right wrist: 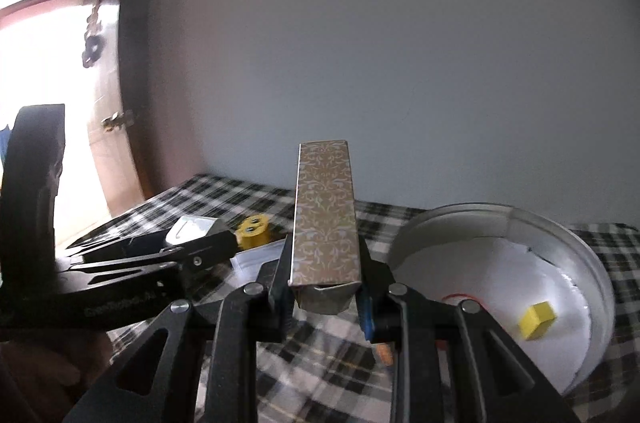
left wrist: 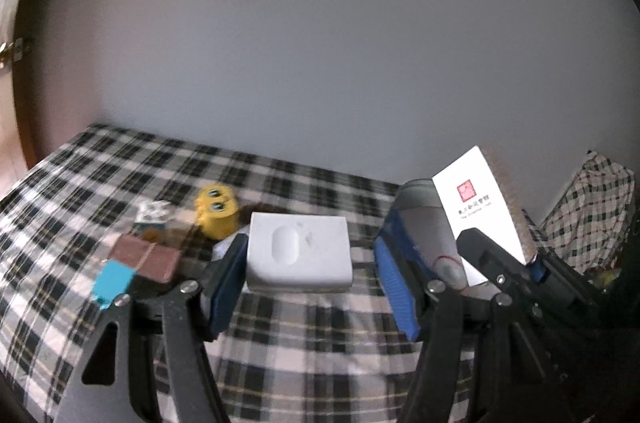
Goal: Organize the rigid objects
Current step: 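Carry the white box and floral box over the cookie tin with both tools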
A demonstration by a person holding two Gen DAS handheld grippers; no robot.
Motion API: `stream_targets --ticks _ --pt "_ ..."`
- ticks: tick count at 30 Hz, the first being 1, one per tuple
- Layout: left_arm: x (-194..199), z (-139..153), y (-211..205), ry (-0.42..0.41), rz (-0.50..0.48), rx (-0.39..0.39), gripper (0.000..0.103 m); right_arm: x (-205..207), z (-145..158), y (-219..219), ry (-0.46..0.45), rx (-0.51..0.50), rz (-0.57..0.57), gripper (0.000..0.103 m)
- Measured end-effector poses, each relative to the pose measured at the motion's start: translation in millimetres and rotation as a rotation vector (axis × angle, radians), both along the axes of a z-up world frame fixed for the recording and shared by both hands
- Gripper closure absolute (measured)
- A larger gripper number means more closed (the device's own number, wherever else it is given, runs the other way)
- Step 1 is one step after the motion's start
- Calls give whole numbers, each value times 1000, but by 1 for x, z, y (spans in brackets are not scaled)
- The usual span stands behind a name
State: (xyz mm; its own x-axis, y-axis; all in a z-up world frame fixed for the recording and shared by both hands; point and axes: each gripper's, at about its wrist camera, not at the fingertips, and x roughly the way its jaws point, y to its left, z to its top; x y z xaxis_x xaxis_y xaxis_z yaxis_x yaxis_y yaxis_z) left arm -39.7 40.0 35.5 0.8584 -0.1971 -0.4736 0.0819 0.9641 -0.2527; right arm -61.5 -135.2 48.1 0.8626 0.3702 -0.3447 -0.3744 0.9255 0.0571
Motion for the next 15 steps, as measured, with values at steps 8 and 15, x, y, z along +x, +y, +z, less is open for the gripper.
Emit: stream_targets --ticks 8,15 --pt "18 8 -45 -20 -64 26 40 15 2 -46 -8 11 -115 76" --pt "39 9 -83 -22 -103 60 40 30 1 -88 -4 25 -230 76"
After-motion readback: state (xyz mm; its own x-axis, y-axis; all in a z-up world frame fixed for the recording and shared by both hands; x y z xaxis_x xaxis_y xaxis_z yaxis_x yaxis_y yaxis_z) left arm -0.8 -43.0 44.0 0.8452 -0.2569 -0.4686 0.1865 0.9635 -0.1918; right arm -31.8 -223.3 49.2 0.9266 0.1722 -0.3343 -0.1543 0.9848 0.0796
